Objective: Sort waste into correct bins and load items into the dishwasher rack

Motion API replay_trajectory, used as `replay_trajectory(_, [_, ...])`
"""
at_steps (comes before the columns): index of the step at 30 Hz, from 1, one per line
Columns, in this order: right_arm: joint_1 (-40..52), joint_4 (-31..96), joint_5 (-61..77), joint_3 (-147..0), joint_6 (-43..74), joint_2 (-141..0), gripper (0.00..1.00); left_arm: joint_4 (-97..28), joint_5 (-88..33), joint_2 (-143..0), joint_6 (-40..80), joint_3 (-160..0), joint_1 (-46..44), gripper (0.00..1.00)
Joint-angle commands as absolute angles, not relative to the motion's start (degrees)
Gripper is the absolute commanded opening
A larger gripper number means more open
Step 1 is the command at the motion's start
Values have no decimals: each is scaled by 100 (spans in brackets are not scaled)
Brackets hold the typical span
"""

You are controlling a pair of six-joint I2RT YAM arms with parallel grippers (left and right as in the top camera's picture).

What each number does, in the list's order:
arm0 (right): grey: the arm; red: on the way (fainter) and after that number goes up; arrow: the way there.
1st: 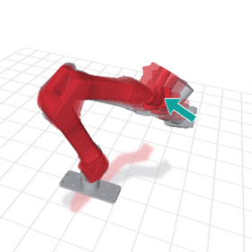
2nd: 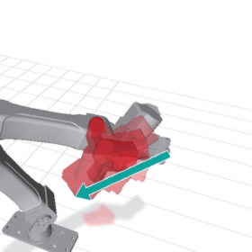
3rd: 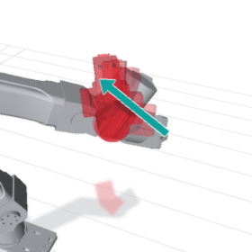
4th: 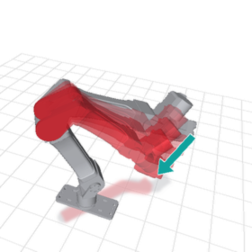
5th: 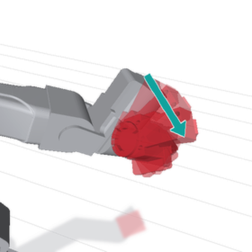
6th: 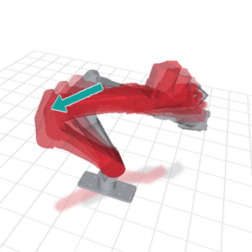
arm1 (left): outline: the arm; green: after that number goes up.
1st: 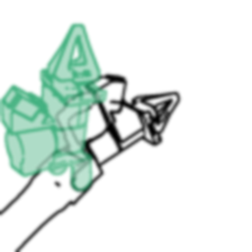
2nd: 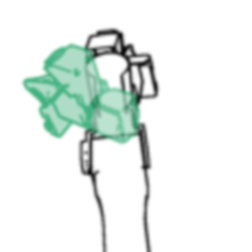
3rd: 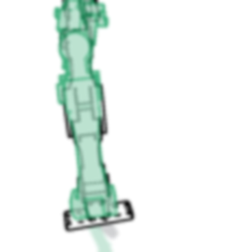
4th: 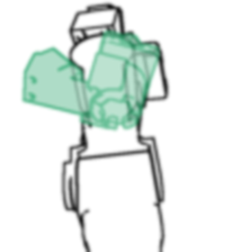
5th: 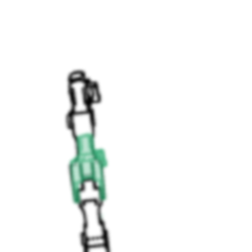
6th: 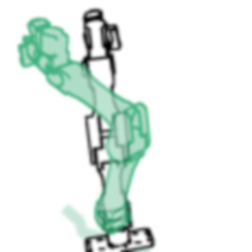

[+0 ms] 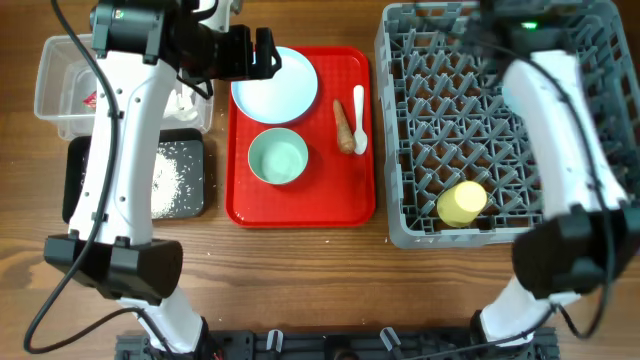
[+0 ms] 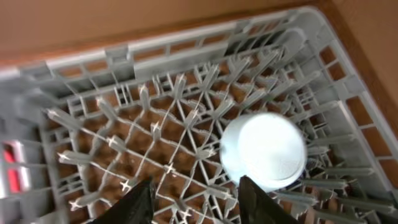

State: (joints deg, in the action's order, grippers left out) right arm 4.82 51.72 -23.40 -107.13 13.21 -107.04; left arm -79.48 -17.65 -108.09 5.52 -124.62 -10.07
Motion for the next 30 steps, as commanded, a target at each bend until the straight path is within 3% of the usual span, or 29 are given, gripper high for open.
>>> replay_trajectory(1, [-342, 5489, -757, -10884, 1389, -10416, 49, -7929, -1791, -10851, 646, -12464, -985, 100])
replay_trajectory(4, [-585, 5714, -58, -10879, 1345, -10431, 52, -7929, -1791, -10851, 646, -12464, -985, 100])
replay_trajectory(8, [-64, 5883, 991, -10868, 1186, -10449, 59, -7865, -1649, -10836, 657, -12464, -930, 100])
replay_trajectory(14, [1879, 5782, 1446, -10263, 1625, -11028, 64, -7752, -1164, -10551, 1413, -12464, 106, 100])
replay_trajectory(21, [3203, 5212, 1763, -10073, 2117, -12352, 61, -7673, -1144, -10575, 1590, -12464, 1411, 100])
replay_trajectory(26, [3454, 5043, 1769, -10075, 2502, -12888, 49, -7673, -1144, -10575, 1590, -12464, 1680, 100])
replay_trajectory(28, [3454, 4991, 1763, -10075, 2665, -12919, 39, -7675, -1144, -10575, 1590, -12464, 1680, 100])
replay_trajectory(30, [3454, 4950, 1741, -10075, 2716, -12919, 21, -7673, -1144, -10575, 1590, -12464, 1680, 100])
